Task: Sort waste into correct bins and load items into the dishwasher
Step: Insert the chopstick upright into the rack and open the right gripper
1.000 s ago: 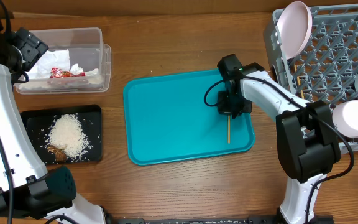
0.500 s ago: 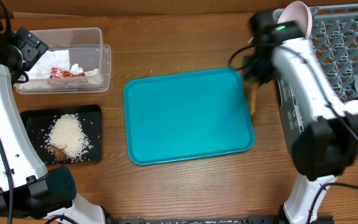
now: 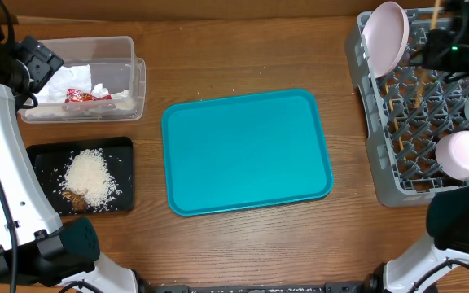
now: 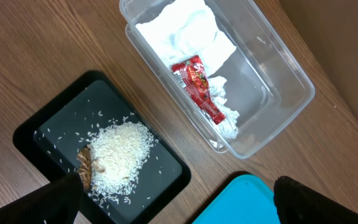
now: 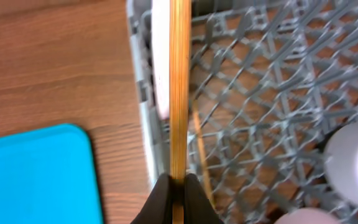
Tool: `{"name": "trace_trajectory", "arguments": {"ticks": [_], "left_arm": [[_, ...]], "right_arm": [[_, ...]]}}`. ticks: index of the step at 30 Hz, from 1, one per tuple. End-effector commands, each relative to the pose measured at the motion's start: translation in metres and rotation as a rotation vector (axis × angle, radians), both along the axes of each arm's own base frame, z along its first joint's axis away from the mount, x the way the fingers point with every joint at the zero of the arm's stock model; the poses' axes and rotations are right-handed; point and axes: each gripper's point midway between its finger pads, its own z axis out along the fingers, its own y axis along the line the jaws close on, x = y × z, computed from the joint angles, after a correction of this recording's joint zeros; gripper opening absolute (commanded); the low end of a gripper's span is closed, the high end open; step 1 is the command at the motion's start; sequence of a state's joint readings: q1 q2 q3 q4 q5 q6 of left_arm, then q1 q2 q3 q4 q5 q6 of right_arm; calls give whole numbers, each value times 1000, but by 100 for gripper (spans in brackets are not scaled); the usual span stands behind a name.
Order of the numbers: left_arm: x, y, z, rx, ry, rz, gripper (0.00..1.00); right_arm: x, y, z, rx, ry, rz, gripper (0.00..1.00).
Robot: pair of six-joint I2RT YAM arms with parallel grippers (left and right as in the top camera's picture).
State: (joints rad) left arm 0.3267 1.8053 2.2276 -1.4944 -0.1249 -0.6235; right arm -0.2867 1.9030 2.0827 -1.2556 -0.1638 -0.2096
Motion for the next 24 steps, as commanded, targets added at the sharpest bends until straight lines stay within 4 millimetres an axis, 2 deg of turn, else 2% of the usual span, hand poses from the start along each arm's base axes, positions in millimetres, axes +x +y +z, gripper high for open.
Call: {"name": "trace_trajectory", "arguments": {"ticks": [1,4,8,15,18,24], "left_arm": [[2,0,-3,16,16,-16,100],[2,0,-3,16,16,-16,100],[2,0,-3,16,16,-16,100],[2,0,-3,16,16,-16,100],[2,0,-3,16,16,-16,100],[2,0,-3,16,16,-17,100]], "right_arm": [[5,-17,1,-8,-35,44,4],[5,-29,-9,18,-21,26,4],[9,-36,-33,23,26,45,4],[15,-34,-75,64,115,76,5],[15,-35,-84,60,135,87,5],[13,-34,-87,50,145,122,9]]}}
